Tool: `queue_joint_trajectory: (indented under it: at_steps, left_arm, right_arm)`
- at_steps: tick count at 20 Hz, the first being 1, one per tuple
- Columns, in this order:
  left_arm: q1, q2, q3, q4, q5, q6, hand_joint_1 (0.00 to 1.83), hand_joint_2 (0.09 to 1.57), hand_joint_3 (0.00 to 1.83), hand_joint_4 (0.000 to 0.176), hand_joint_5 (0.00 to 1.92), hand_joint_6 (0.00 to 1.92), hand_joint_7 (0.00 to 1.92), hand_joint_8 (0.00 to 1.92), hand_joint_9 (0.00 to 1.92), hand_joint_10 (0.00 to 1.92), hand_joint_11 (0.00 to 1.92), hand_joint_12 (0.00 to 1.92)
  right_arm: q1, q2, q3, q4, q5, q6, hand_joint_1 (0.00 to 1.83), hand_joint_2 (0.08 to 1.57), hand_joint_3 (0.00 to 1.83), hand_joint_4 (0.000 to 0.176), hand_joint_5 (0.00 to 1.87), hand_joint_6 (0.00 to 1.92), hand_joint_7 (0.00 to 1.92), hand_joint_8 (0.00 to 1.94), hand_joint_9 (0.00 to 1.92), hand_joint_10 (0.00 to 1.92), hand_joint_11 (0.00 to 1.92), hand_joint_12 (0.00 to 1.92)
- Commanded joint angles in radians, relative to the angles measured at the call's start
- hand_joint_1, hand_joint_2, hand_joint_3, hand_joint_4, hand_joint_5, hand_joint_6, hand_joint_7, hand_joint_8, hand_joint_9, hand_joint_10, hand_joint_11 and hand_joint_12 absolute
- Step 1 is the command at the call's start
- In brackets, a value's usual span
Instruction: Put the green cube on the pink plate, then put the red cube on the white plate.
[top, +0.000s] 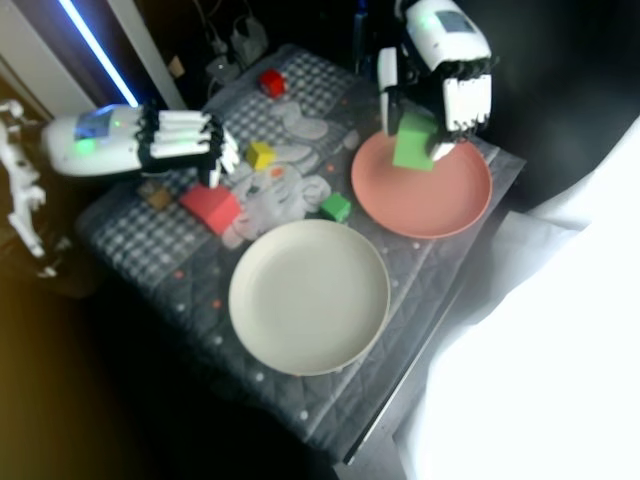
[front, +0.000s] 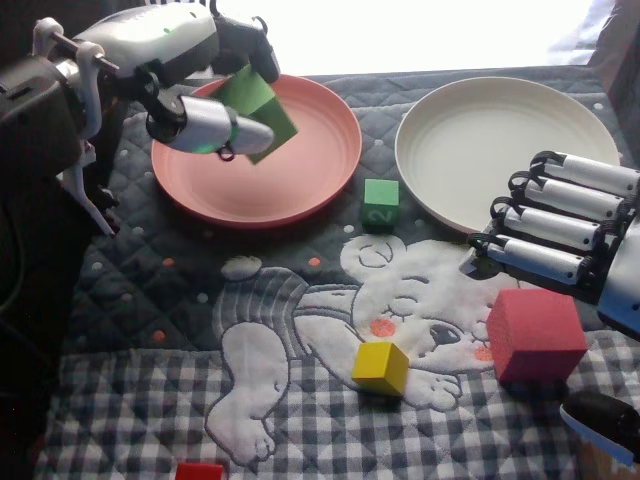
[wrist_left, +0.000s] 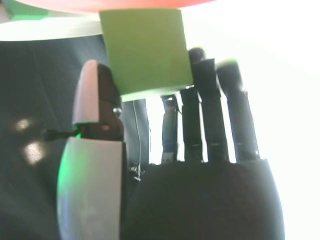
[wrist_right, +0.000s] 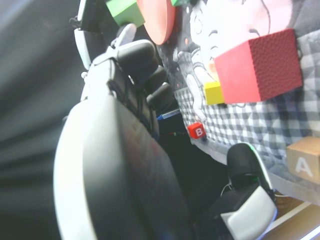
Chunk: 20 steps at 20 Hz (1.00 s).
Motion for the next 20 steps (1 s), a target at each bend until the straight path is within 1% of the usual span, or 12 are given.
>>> queue_joint_trajectory:
  at_steps: [1, 2, 3, 4, 6, 7, 8, 11, 12, 13, 17, 20]
  left_arm:
    - [-0.014, -0.001, 0.006, -0.01, -0.112, -0.003, 0.57, 0.88, 0.0, 0.039, 0.32, 0.1, 0.14, 0.03, 0.04, 0.12, 0.0, 0.71]
    - [-0.014, -0.001, 0.006, -0.023, -0.107, -0.003, 0.59, 0.86, 0.0, 0.076, 0.2, 0.02, 0.03, 0.01, 0.01, 0.02, 0.0, 0.15]
    - [-0.014, -0.001, 0.006, -0.032, -0.104, -0.003, 0.59, 0.86, 0.0, 0.076, 0.2, 0.02, 0.03, 0.01, 0.01, 0.02, 0.0, 0.15]
    - [-0.013, 0.0, 0.006, -0.037, -0.103, -0.003, 0.56, 0.83, 0.0, 0.132, 0.09, 0.0, 0.0, 0.0, 0.0, 0.0, 0.0, 0.0]
    - [-0.01, 0.001, 0.007, -0.044, -0.102, -0.003, 0.54, 0.82, 0.0, 0.145, 0.06, 0.0, 0.0, 0.0, 0.0, 0.0, 0.0, 0.0]
    - [-0.005, 0.004, 0.003, -0.047, -0.112, -0.003, 0.56, 0.81, 0.0, 0.143, 0.02, 0.0, 0.0, 0.0, 0.0, 0.0, 0.0, 0.0]
    - [0.003, 0.012, -0.009, -0.047, -0.131, -0.003, 0.57, 0.82, 0.0, 0.121, 0.02, 0.0, 0.0, 0.0, 0.0, 0.0, 0.0, 0.0]
    - [0.035, 0.061, -0.083, -0.047, -0.241, -0.003, 0.41, 0.81, 0.0, 0.126, 0.03, 0.01, 0.0, 0.0, 0.0, 0.0, 0.0, 0.0]
    - [0.047, 0.081, -0.109, -0.045, -0.28, -0.003, 0.34, 0.85, 0.01, 0.101, 0.03, 0.01, 0.0, 0.0, 0.0, 0.0, 0.0, 0.0]
    - [0.065, 0.111, -0.151, -0.036, -0.342, -0.003, 0.25, 0.92, 0.0, 0.089, 0.02, 0.01, 0.0, 0.0, 0.0, 0.0, 0.0, 0.24]
    - [0.132, 0.187, -0.271, -0.008, -0.538, -0.003, 0.16, 0.99, 0.0, 0.101, 0.04, 0.0, 0.0, 0.0, 0.0, 0.0, 0.0, 0.45]
    - [0.188, 0.227, -0.334, 0.007, -0.658, -0.003, 0.25, 1.02, 0.0, 0.124, 0.1, 0.0, 0.06, 0.0, 0.0, 0.0, 0.0, 0.04]
  right_arm:
    - [0.006, 0.002, 0.0, 0.018, -0.118, 0.004, 0.7, 0.4, 1.06, 0.0, 0.1, 0.99, 0.1, 1.02, 0.01, 1.29, 0.0, 1.87]
    - [0.006, 0.003, 0.0, 0.018, -0.118, 0.004, 0.7, 0.39, 1.06, 0.0, 0.1, 0.99, 0.09, 1.02, 0.0, 1.28, 0.0, 1.87]
    - [0.006, 0.003, 0.0, 0.018, -0.118, 0.004, 0.7, 0.39, 1.06, 0.0, 0.1, 0.99, 0.09, 1.02, 0.0, 1.28, 0.0, 1.87]
    - [0.006, 0.004, 0.0, 0.018, -0.118, 0.004, 0.72, 0.39, 1.05, 0.0, 0.1, 0.98, 0.08, 1.01, 0.0, 1.28, 0.0, 1.87]
    - [0.006, 0.005, 0.0, 0.018, -0.118, 0.004, 0.74, 0.38, 1.05, 0.0, 0.11, 0.98, 0.09, 1.02, 0.01, 1.29, 0.0, 1.87]
    - [0.006, 0.005, 0.001, 0.018, -0.118, 0.004, 0.74, 0.4, 1.04, 0.0, 0.1, 0.99, 0.08, 1.02, 0.0, 1.29, 0.0, 1.88]
    - [0.007, 0.003, 0.002, 0.018, -0.118, 0.004, 0.77, 0.37, 1.05, 0.0, 0.1, 1.02, 0.07, 1.05, 0.0, 1.31, 0.0, 1.9]
    - [0.019, -0.006, 0.015, 0.018, -0.118, 0.004, 0.76, 0.37, 1.03, 0.0, 0.12, 1.01, 0.09, 1.06, 0.0, 1.34, 0.0, 1.91]
    - [0.022, -0.01, 0.018, 0.018, -0.118, 0.004, 0.77, 0.36, 1.0, 0.0, 0.13, 0.97, 0.1, 1.01, 0.0, 1.28, 0.0, 1.9]
    - [0.027, -0.016, 0.025, 0.018, -0.118, 0.004, 0.77, 0.36, 0.97, 0.0, 0.14, 0.94, 0.11, 0.93, 0.0, 1.22, 0.0, 1.87]
    - [0.036, -0.041, 0.045, 0.018, -0.099, 0.016, 0.78, 0.31, 0.93, 0.0, 0.11, 0.79, 0.17, 0.52, 0.0, 0.91, 0.0, 1.64]
    - [0.065, -0.07, 0.07, 0.018, -0.013, 0.018, 0.89, 0.31, 0.87, 0.0, 0.13, 0.64, 0.17, 0.26, 0.0, 0.71, 0.0, 1.52]
